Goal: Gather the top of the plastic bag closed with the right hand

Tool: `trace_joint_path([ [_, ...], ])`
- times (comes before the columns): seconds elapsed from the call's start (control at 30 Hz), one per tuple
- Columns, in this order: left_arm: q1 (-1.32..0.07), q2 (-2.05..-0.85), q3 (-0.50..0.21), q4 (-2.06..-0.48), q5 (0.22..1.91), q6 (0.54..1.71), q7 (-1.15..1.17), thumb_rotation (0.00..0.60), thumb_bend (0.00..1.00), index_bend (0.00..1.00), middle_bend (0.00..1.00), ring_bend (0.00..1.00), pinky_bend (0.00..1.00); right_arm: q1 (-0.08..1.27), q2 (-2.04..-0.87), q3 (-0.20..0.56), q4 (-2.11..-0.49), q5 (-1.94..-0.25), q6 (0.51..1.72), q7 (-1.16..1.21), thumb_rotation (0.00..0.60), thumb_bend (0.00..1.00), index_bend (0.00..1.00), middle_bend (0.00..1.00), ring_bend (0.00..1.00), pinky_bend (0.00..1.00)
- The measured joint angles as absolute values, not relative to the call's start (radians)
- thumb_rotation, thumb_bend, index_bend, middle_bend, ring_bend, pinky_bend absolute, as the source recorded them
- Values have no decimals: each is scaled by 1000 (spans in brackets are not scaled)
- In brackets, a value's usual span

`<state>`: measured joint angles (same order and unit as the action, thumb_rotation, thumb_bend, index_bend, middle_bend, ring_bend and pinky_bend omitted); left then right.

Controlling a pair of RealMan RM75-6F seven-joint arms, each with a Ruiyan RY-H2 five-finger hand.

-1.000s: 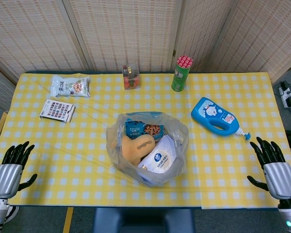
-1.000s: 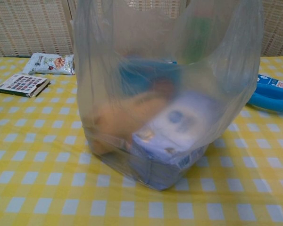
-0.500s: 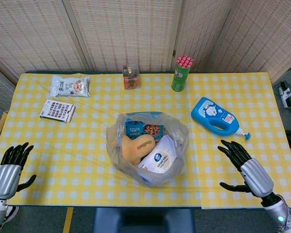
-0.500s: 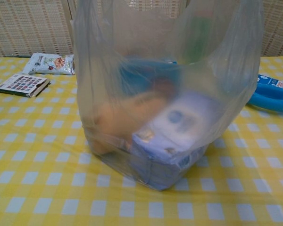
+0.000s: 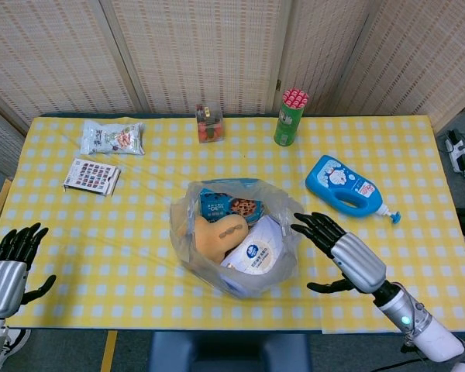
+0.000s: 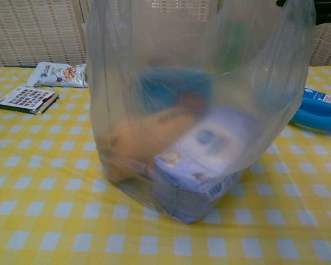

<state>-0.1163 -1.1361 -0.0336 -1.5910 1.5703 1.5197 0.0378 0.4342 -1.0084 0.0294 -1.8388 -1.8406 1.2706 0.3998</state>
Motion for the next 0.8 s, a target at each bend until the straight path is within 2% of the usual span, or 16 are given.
trace_joint_path([
  [0.33,-121,-1150,-46,-1550,1565,1526,-10,600,296,0,54,117,67,517,-1005,40,-1857,-1837,1207,483,600,156,0,0,0,0],
  [0.8,-72,-1103,-44,-1572,1533,1574,-35,600,296,0,36,121,68,654,-1127,71,-1796,-1785,1080,519,600,156,0,0,0,0],
])
